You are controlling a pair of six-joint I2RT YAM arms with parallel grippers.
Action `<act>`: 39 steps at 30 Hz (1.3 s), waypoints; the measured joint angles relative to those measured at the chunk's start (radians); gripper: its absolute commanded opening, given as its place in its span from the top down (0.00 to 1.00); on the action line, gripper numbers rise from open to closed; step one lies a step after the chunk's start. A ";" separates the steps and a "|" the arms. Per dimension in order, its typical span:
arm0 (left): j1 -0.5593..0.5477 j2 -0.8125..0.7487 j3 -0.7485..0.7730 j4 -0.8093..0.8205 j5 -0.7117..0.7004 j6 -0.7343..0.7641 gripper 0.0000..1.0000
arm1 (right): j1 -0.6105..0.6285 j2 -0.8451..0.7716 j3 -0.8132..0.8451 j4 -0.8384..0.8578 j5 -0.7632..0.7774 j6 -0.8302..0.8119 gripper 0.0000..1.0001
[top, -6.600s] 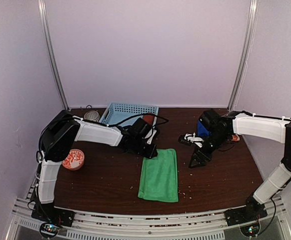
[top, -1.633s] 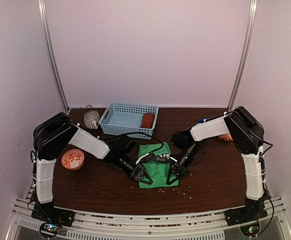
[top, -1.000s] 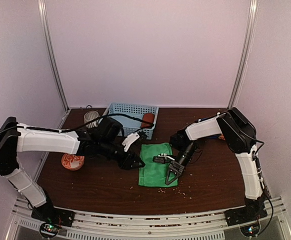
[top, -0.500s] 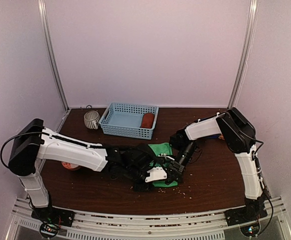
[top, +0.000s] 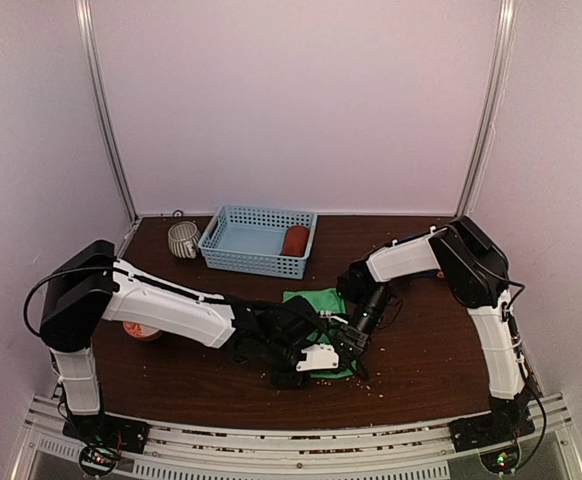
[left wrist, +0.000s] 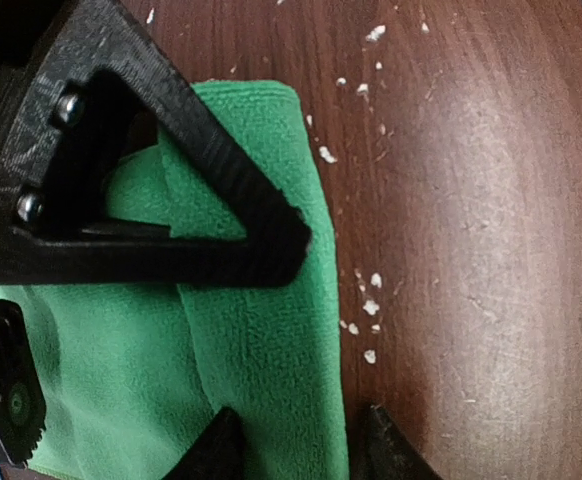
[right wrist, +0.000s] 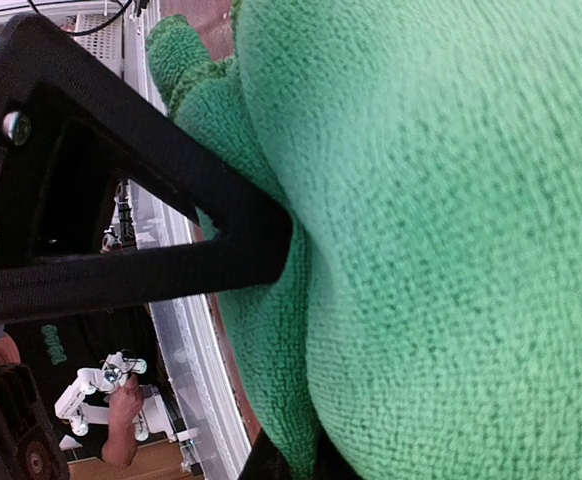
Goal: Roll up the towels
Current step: Roll the towel at the center of the board.
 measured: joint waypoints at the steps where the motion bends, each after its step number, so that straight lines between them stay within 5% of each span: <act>1: 0.000 0.008 0.000 0.008 -0.003 0.002 0.61 | 0.000 0.000 0.000 -0.001 0.000 -0.003 0.99; 4: 0.000 0.010 0.002 0.014 -0.007 0.004 0.65 | 0.000 0.000 0.000 -0.002 0.000 -0.010 0.95; 12: 0.000 0.035 0.033 0.015 -0.011 -0.004 0.90 | -0.005 -0.036 0.005 -0.048 0.034 -0.066 0.63; 20: 0.016 0.058 0.080 -0.014 0.082 -0.072 0.97 | -0.145 -0.275 0.047 -0.097 0.183 -0.087 0.62; 25: 0.082 0.085 0.113 -0.034 0.303 -0.164 0.98 | -0.259 -0.449 0.050 -0.036 0.227 -0.055 0.62; 32: 0.236 0.169 0.148 -0.033 0.713 -0.330 0.99 | -0.264 -0.803 -0.106 0.190 0.230 0.016 0.62; 39: 0.316 0.286 0.202 -0.034 0.999 -0.463 0.99 | -0.193 -0.859 -0.235 0.229 0.230 -0.109 0.68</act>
